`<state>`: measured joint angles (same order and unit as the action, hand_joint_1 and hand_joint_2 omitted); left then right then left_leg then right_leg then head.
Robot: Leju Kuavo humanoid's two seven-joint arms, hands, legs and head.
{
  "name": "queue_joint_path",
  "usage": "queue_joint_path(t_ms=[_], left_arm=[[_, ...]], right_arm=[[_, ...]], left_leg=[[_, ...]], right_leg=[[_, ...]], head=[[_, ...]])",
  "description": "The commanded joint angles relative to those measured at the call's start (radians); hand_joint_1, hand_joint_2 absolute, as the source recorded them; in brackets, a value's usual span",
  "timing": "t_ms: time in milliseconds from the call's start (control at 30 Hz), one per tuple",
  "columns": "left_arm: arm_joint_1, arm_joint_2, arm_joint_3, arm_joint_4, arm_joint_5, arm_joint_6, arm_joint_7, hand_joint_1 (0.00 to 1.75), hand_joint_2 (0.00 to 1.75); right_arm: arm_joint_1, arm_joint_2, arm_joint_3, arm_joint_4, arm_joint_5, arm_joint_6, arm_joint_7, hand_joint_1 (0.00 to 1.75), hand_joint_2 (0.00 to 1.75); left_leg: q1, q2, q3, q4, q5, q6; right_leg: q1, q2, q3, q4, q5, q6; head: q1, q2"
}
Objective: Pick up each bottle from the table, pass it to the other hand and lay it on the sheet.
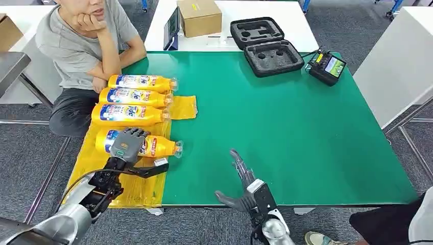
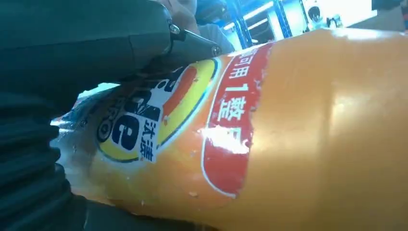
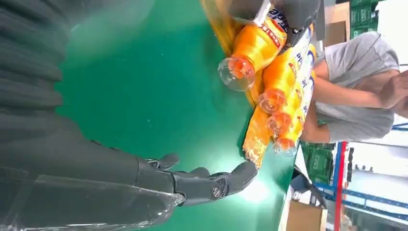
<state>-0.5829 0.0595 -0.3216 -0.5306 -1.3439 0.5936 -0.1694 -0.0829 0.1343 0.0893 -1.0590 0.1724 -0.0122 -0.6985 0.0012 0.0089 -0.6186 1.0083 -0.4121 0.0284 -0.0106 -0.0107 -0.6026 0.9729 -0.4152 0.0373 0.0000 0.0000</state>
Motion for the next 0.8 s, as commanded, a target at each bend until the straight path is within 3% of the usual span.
queue_joint_path(t_ms=[33,67,100,133,567,800], left_arm=[[-0.128,-0.053,-0.015,0.18,0.03,-0.056,-0.031,1.38,1.75],[-0.13,-0.054,-0.013,0.181,0.035,-0.059,-0.034,0.42,1.75],[-0.133,-0.054,-0.008,0.181,0.048,-0.064,-0.051,0.09,1.75],[-0.136,-0.055,-0.003,0.182,0.061,-0.074,-0.063,0.0,1.75],[-0.162,-0.053,0.009,0.178,0.118,-0.214,-0.076,0.0,1.75],[-0.162,-0.053,0.009,0.178,0.118,-0.214,-0.076,0.0,1.75]], right_arm=[[0.02,-0.014,-0.031,-0.003,-0.016,-0.012,0.0,0.0,1.75],[0.02,-0.013,-0.031,-0.005,-0.017,-0.013,0.0,0.0,1.75],[0.02,-0.014,-0.03,-0.008,-0.019,-0.013,0.0,0.0,1.75],[0.017,-0.014,-0.03,-0.007,-0.021,-0.016,0.0,0.0,1.75],[-0.019,-0.018,-0.021,0.033,-0.04,-0.005,0.0,0.0,1.75],[-0.019,-0.018,-0.021,0.033,-0.04,-0.005,0.0,0.0,1.75]], left_leg=[[0.001,-0.003,0.001,0.0,0.0,-0.001],[0.001,-0.004,0.003,0.0,-0.001,-0.002],[0.001,-0.002,0.002,0.0,-0.001,-0.001],[0.001,-0.002,0.003,0.0,-0.001,-0.002],[0.001,0.0,0.003,0.0,-0.001,-0.002],[0.0,0.0,0.003,0.0,-0.001,-0.001]], right_leg=[[0.001,-0.002,0.002,0.0,-0.001,-0.001],[0.001,-0.002,0.004,0.0,-0.002,-0.001],[0.0,-0.001,0.003,0.0,-0.001,-0.001],[0.001,-0.001,0.004,0.0,-0.002,-0.001],[0.001,0.001,0.003,0.0,-0.001,-0.001],[0.0,0.001,0.003,0.0,-0.001,-0.001]], head=[[0.0,0.0],[0.0,0.0],[0.0,0.0],[0.0,0.0],[0.0,0.0],[0.0,0.0]])
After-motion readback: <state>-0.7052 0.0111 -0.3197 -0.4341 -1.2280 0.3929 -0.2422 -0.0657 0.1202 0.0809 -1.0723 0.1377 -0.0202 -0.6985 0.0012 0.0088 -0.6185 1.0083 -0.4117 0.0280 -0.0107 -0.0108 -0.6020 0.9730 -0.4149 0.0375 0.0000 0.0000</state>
